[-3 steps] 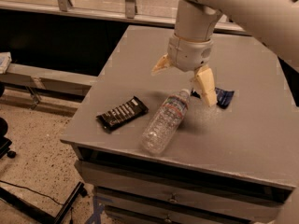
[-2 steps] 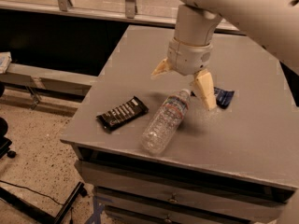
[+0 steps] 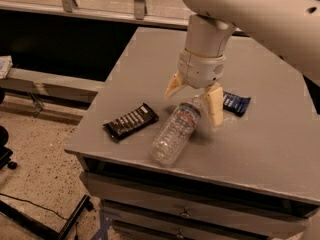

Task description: Place water bottle upright

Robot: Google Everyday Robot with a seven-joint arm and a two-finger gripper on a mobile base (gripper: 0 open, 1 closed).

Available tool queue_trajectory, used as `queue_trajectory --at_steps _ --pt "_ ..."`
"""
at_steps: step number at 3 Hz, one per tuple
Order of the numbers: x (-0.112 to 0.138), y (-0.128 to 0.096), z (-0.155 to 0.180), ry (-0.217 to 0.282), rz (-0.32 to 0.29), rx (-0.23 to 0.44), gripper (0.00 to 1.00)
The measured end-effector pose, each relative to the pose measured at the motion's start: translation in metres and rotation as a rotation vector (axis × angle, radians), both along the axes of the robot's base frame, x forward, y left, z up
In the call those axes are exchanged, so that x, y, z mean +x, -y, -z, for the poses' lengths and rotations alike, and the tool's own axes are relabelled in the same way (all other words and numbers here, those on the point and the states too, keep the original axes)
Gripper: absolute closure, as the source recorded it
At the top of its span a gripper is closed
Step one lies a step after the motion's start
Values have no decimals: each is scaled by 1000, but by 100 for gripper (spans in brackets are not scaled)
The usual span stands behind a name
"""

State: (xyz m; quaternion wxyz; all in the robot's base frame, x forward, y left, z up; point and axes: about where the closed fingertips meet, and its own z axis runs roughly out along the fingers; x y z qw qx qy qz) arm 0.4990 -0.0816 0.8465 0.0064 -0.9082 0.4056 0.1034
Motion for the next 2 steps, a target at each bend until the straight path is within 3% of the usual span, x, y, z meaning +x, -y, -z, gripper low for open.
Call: queue_trajectory --at_steps 2 --pt "0 4 -3 -2 11 10 65"
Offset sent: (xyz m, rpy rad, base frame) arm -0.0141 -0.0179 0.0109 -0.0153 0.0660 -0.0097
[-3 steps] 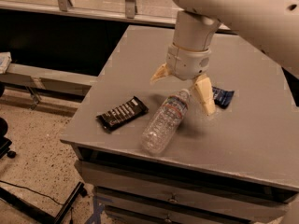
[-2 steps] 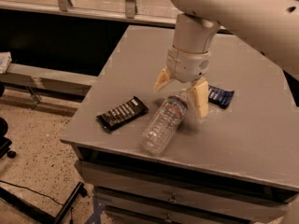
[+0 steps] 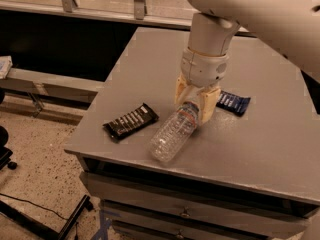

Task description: Place water bottle upright

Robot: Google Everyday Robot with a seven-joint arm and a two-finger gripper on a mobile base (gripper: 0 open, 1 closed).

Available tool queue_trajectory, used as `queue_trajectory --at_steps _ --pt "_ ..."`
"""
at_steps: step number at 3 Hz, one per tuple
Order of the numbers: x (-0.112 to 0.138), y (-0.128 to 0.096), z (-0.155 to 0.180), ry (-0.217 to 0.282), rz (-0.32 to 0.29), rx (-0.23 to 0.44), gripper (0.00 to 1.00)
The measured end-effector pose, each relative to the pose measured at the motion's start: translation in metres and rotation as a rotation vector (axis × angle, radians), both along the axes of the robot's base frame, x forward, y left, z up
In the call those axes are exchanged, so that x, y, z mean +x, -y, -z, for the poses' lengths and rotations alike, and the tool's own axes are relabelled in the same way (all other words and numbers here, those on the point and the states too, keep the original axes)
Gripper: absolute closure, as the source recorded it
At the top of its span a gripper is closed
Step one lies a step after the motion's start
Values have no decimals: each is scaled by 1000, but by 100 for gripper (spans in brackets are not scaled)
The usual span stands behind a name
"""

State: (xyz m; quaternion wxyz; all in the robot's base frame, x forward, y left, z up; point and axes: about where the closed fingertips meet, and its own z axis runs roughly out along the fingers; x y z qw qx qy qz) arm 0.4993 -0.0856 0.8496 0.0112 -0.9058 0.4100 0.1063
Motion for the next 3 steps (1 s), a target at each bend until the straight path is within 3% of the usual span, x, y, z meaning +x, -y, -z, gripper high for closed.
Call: queue_trajectory --at_steps 1,2,3 --pt "5 11 -20 47 39 23 88" --pt "11 21 -42 98 78 43 100" --pt "16 32 -64 164 152 65 100"
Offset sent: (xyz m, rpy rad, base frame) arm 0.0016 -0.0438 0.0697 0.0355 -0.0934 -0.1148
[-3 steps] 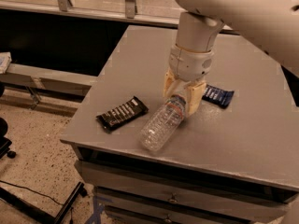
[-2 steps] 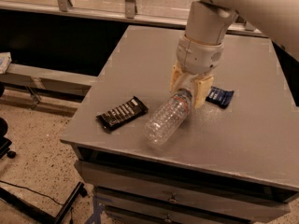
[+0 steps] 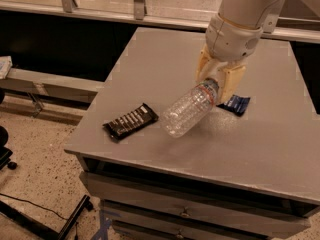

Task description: Place water bottle upright

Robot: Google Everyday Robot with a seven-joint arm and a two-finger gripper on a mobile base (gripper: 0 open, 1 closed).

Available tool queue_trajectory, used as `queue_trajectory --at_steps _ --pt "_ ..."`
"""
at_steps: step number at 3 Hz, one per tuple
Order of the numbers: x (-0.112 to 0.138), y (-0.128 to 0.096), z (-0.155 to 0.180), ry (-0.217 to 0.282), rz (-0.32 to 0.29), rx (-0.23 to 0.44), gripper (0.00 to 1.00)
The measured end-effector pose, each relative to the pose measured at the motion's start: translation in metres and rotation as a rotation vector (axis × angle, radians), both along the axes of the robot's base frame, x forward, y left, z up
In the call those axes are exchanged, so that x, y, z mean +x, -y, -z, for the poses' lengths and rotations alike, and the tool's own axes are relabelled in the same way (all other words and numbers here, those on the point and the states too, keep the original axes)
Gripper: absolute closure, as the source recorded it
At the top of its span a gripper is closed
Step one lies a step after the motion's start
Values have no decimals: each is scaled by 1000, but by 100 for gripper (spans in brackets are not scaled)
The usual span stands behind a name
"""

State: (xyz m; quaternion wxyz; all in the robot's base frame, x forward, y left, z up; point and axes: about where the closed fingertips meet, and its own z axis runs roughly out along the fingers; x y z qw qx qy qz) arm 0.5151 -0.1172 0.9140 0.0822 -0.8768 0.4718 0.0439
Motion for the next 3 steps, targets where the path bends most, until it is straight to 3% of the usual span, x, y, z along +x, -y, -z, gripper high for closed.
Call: queue_trajectory --at_steps 2,3 --pt "-1 17 -26 125 167 -7 100" --pt "-7 24 -32 163 215 -15 100"
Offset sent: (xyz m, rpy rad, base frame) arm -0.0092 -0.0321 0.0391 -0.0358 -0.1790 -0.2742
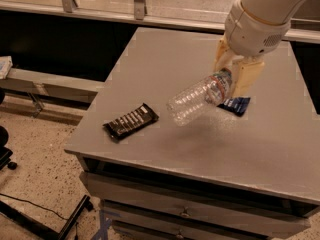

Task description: Place water bottle upright

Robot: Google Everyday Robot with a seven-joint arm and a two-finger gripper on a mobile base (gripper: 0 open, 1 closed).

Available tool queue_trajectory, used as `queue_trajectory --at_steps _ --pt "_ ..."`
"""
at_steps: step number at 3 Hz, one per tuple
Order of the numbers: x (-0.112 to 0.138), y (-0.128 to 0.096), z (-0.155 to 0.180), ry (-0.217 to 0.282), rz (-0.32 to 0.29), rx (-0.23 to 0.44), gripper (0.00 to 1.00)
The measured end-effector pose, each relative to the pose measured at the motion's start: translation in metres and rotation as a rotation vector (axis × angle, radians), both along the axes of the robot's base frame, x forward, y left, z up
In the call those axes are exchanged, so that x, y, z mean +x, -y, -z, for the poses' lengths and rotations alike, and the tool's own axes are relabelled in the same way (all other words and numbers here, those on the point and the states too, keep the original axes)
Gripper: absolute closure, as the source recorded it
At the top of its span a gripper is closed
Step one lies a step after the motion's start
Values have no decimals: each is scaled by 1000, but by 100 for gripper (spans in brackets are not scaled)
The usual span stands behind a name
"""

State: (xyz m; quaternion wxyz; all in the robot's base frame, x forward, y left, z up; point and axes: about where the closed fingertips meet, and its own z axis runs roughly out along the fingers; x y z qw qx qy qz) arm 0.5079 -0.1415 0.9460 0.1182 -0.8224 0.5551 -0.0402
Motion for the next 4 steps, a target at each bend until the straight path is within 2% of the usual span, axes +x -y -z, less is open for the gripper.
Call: queue_trajectory --at_steps 2,4 --pt "-17 23 -5 60 89 -28 100" --pt "-25 55 -18 120 181 -110 100"
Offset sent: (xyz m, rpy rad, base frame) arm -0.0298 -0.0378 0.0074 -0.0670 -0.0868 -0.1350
